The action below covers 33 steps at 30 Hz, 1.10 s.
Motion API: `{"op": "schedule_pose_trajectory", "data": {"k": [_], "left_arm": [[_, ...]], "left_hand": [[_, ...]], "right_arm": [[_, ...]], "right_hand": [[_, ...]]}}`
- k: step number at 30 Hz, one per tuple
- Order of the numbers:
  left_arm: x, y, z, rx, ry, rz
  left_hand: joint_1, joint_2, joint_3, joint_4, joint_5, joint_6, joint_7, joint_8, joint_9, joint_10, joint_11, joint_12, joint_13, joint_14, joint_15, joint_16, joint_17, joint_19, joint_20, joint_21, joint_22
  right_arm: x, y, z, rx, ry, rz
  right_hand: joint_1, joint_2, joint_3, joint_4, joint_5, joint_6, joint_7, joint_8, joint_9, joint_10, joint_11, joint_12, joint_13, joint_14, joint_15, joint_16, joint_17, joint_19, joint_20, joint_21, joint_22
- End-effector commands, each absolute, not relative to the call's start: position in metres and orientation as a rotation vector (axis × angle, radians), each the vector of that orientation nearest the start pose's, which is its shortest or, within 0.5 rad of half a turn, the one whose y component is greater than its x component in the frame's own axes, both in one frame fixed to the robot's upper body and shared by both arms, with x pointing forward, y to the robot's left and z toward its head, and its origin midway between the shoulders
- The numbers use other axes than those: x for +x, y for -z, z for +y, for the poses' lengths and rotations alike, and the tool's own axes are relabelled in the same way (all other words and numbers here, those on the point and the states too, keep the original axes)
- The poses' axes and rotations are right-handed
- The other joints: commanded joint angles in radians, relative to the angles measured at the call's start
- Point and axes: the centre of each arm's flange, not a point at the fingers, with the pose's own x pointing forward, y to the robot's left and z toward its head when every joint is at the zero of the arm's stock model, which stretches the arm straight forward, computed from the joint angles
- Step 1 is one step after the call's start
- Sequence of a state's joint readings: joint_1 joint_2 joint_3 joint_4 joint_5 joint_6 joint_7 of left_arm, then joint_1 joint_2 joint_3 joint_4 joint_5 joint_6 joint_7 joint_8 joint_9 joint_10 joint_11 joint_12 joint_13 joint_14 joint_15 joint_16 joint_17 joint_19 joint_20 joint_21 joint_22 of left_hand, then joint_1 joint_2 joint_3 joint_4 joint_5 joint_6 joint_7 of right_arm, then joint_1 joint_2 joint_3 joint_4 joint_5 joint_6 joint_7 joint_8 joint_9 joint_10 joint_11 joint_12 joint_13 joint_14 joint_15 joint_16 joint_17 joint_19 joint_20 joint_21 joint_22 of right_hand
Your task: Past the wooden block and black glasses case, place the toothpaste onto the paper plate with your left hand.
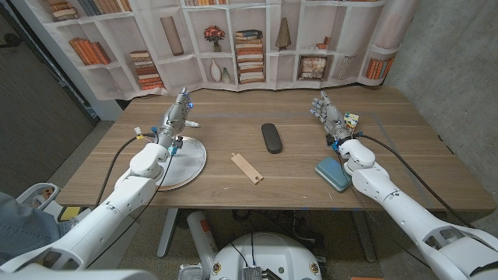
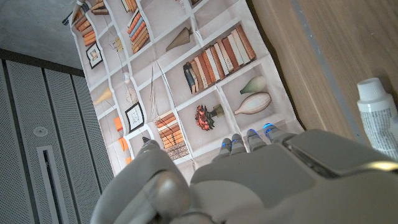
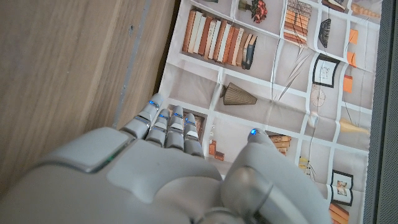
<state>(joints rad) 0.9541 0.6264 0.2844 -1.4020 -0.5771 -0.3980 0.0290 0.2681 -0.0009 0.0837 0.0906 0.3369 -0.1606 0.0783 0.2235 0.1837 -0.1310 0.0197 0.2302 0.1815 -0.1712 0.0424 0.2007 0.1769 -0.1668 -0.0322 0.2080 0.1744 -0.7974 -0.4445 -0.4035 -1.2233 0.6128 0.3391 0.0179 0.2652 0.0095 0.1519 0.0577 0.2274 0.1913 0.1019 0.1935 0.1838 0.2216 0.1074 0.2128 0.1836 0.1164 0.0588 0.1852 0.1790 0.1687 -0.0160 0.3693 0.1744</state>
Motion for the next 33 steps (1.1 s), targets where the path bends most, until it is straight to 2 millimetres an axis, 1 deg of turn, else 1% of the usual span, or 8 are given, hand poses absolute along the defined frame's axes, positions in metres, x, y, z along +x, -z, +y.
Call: {"op": "schedule_pose_trajectory", "data": {"k": [1,7,17,21,22,29,33], "left_arm": [[0.603,0.020,0.361,0.131,0.032,-0.739],[0.601,0.021,0.367,0.157,-0.006,-0.755],[0.600,0.022,0.370,0.172,-0.048,-0.795],[0.599,0.023,0.372,0.194,-0.086,-0.816],[0.598,0.023,0.373,0.196,-0.094,-0.827],[0.595,0.025,0.375,0.211,-0.140,-0.858],[0.593,0.025,0.378,0.212,-0.154,-0.864]], "left_hand": [[0.014,0.003,0.001,-0.008,0.008,0.009,-0.007,0.004,0.002,0.012,0.002,0.005,0.003,-0.005,-0.012,0.007,0.002,-0.062,-0.008,0.007,0.005],[0.022,0.006,0.001,-0.011,0.009,0.022,-0.008,0.006,0.002,0.024,-0.004,0.006,0.003,0.009,-0.017,0.008,0.002,-0.051,-0.011,0.009,0.005],[0.036,0.010,0.002,-0.018,0.014,0.046,-0.014,0.010,0.002,0.046,-0.013,0.009,0.003,0.030,-0.021,0.009,0.002,-0.035,-0.011,0.012,0.005],[0.040,0.011,0.002,-0.020,0.015,0.052,-0.015,0.010,0.002,0.051,-0.012,0.009,0.003,0.036,-0.022,0.009,0.002,-0.030,-0.012,0.012,0.005],[0.044,0.012,0.003,-0.022,0.016,0.055,-0.015,0.010,0.002,0.056,-0.018,0.009,0.003,0.039,-0.023,0.009,0.002,-0.029,-0.012,0.012,0.005],[0.062,0.017,0.004,-0.030,0.024,0.088,-0.025,0.015,0.002,0.088,-0.026,0.014,0.003,0.070,-0.030,0.012,0.002,-0.004,-0.013,0.016,0.005],[0.067,0.019,0.005,-0.033,0.027,0.096,-0.025,0.016,0.002,0.096,-0.029,0.015,0.003,0.077,-0.034,0.011,0.002,0.001,-0.012,0.016,0.005]], "right_arm": [[0.665,0.030,-0.263,0.052,-0.205,-0.611],[0.666,0.030,-0.262,0.053,-0.199,-0.611],[0.667,0.029,-0.261,0.051,-0.199,-0.614],[0.668,0.029,-0.260,0.052,-0.199,-0.614],[0.668,0.029,-0.260,0.053,-0.199,-0.614],[0.670,0.028,-0.258,0.052,-0.203,-0.614],[0.672,0.027,-0.257,0.053,-0.208,-0.616]], "right_hand": [[0.012,-0.001,0.003,-0.005,-0.001,0.007,0.001,0.006,0.006,0.012,0.001,0.006,0.005,0.011,0.001,0.006,0.003,0.008,-0.003,-0.006,0.004],[0.013,0.000,0.003,-0.006,-0.002,0.009,0.001,0.006,0.006,0.013,0.000,0.006,0.005,0.013,-0.001,0.006,0.003,0.010,-0.004,-0.007,0.004],[0.013,0.001,0.003,-0.007,-0.003,0.010,0.000,0.006,0.006,0.016,0.001,0.007,0.005,0.015,0.001,0.007,0.003,0.013,-0.004,-0.010,0.004],[0.013,0.002,0.002,-0.008,-0.004,0.012,0.000,0.007,0.006,0.018,0.001,0.008,0.005,0.017,0.000,0.007,0.003,0.014,-0.004,-0.012,0.004],[0.013,0.002,0.002,-0.008,-0.004,0.012,0.001,0.007,0.006,0.017,0.001,0.008,0.005,0.017,0.000,0.007,0.003,0.014,-0.004,-0.012,0.004],[0.014,0.002,0.002,-0.009,-0.005,0.013,0.000,0.007,0.006,0.018,0.001,0.008,0.005,0.018,0.001,0.007,0.004,0.015,-0.004,-0.014,0.005],[0.014,0.003,0.002,-0.009,-0.005,0.014,0.000,0.007,0.006,0.018,0.001,0.008,0.005,0.018,0.001,0.007,0.004,0.016,-0.004,-0.016,0.005]]}}
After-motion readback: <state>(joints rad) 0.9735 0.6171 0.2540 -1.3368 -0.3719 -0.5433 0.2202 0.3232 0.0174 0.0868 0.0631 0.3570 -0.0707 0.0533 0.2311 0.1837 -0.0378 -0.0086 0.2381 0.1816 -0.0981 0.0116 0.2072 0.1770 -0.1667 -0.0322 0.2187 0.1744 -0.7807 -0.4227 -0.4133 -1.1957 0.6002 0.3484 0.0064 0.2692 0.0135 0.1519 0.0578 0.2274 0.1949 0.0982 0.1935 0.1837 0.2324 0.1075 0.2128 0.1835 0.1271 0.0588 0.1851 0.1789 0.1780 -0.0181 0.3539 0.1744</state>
